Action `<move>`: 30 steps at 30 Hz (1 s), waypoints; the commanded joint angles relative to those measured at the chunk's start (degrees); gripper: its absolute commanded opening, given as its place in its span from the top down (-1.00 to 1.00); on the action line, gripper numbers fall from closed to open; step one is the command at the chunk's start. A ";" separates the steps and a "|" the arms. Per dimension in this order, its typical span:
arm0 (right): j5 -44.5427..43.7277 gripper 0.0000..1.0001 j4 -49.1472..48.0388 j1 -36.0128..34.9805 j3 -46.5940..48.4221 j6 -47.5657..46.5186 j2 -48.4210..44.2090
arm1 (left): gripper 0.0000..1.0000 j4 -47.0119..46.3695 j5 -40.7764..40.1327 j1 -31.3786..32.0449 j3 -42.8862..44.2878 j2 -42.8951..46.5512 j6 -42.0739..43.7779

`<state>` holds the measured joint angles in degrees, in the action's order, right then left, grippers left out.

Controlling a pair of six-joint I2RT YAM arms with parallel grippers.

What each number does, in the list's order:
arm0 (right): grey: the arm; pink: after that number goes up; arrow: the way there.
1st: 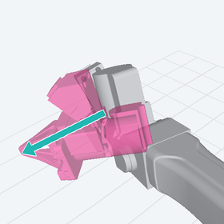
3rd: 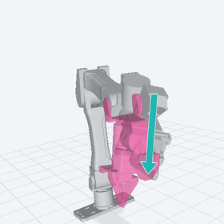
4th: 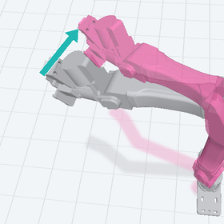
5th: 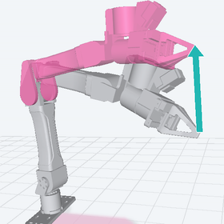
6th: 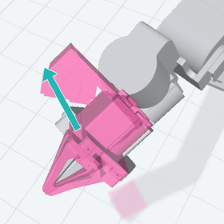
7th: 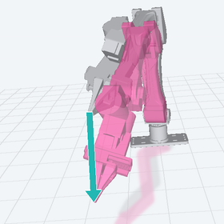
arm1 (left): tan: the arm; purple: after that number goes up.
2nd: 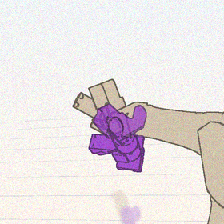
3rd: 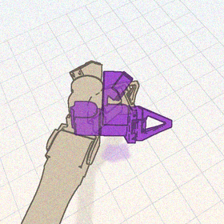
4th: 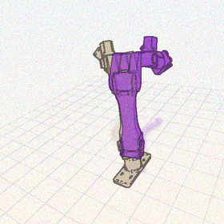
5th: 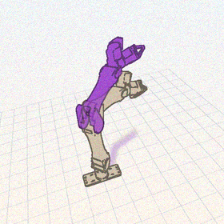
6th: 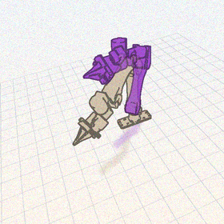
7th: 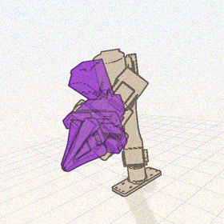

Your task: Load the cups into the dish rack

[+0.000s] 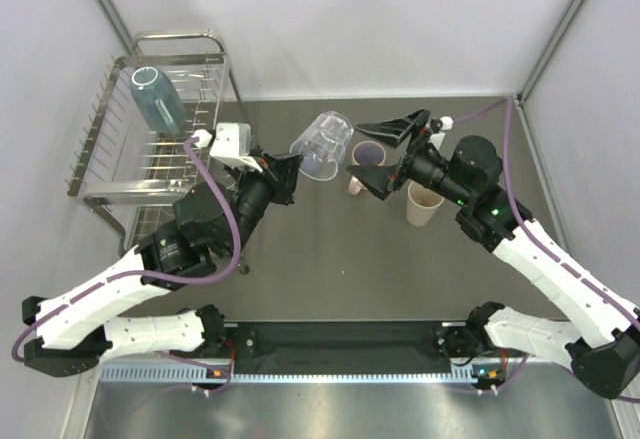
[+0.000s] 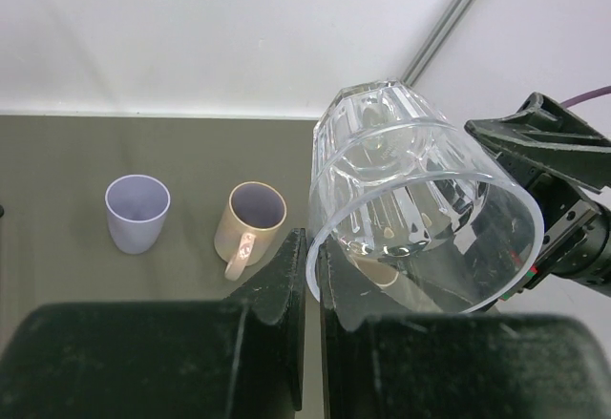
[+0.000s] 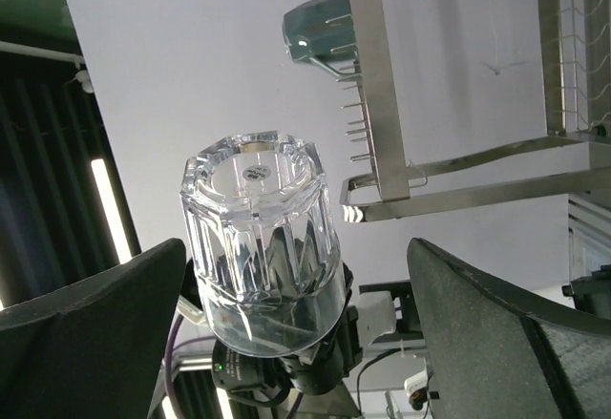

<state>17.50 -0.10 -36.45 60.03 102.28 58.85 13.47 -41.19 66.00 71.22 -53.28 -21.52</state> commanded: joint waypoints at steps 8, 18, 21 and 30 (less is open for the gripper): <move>-0.09 -0.87 -10.80 -4.07 3.43 0.20 3.64 | 1.00 -5.83 0.32 -0.08 0.06 0.10 -1.77; 0.17 -0.79 -14.14 -5.48 6.41 -0.41 8.12 | 1.00 -4.95 -0.12 -0.17 -0.47 1.07 -3.09; 0.34 -0.70 -15.37 -6.18 6.59 -0.33 9.26 | 1.00 -4.77 -0.21 -0.17 -0.56 1.51 -3.44; -0.09 -0.13 -16.07 -6.88 5.63 0.03 10.14 | 1.00 -4.34 -1.17 -0.17 -1.00 2.91 -3.53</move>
<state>17.45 -12.86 -42.30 63.86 102.65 68.77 13.74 -41.63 65.78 70.08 -51.99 -24.12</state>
